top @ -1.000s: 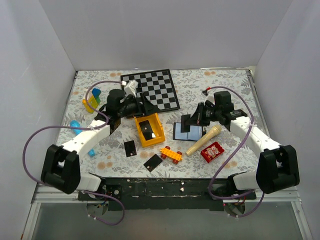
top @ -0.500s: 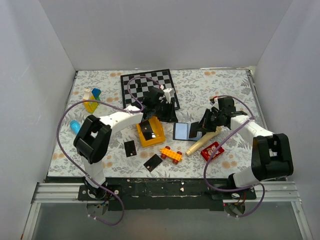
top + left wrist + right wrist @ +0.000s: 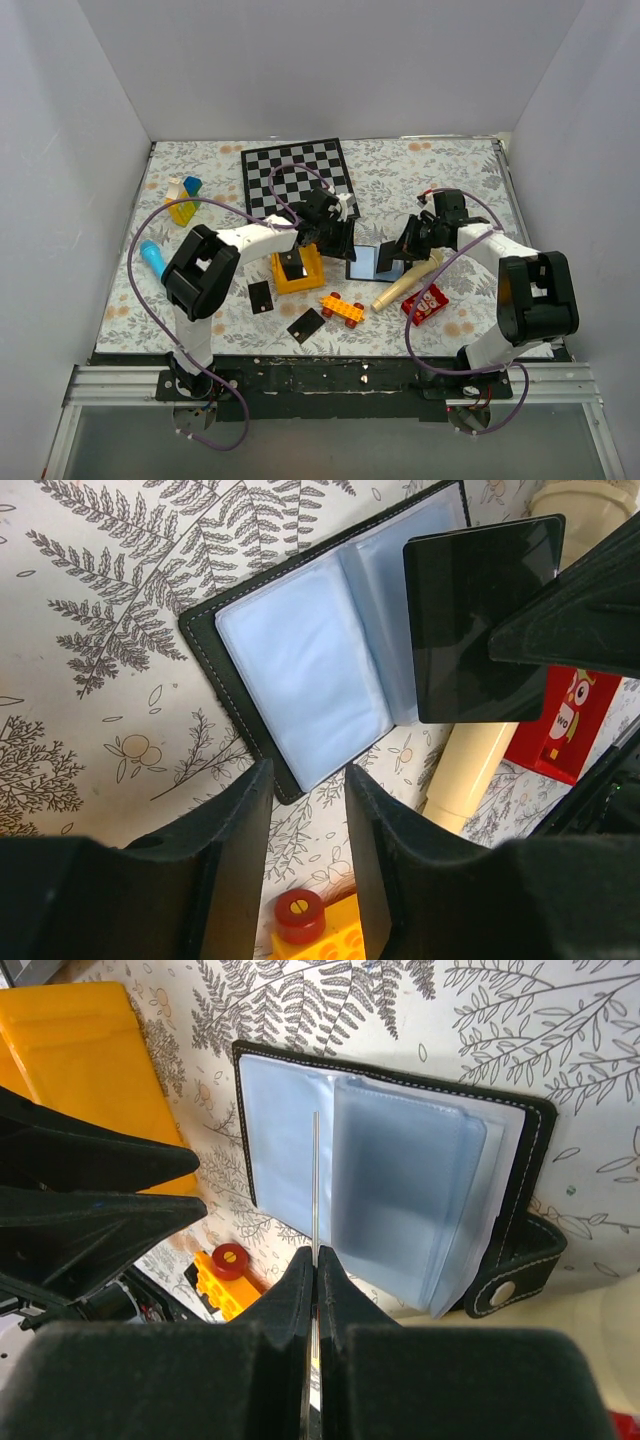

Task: Put the credit cards into the card holder
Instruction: Insert the credit card into the card holder.

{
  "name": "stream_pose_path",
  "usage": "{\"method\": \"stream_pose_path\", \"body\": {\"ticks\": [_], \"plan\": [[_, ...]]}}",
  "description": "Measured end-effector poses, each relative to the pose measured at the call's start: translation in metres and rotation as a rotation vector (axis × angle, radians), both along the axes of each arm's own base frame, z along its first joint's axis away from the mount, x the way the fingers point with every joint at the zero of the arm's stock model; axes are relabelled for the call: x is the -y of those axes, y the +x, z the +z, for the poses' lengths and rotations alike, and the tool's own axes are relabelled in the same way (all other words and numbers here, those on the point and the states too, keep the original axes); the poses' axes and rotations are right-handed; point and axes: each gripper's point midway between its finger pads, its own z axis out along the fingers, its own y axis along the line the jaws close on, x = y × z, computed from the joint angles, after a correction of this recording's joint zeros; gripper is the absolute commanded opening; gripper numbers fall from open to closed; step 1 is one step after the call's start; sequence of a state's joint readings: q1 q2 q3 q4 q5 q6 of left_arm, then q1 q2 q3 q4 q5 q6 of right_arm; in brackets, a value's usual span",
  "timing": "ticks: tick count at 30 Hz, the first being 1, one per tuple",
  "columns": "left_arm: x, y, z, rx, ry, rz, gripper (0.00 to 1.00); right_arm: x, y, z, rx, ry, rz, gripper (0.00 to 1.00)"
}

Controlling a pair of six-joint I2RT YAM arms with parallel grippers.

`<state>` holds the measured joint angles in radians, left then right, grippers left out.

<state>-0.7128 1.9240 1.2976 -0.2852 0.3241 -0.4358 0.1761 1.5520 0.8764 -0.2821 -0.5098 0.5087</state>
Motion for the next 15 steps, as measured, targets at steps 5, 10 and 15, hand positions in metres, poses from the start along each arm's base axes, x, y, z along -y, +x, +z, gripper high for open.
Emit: {"method": "stream_pose_path", "body": {"ticks": [5,10,15], "plan": [[0.000,-0.002,-0.012,-0.018,0.020,-0.001,0.34,-0.001,0.003,-0.006,0.000,0.002,0.020,0.01],[-0.001,-0.001,-0.018,-0.024,0.033,0.006,0.34,-0.002,0.006,-0.007,0.018,-0.002,0.038,0.01],[0.000,0.000,-0.018,-0.015,0.023,0.008,0.35,-0.002,0.009,-0.009,0.034,-0.007,0.053,0.01]]}}
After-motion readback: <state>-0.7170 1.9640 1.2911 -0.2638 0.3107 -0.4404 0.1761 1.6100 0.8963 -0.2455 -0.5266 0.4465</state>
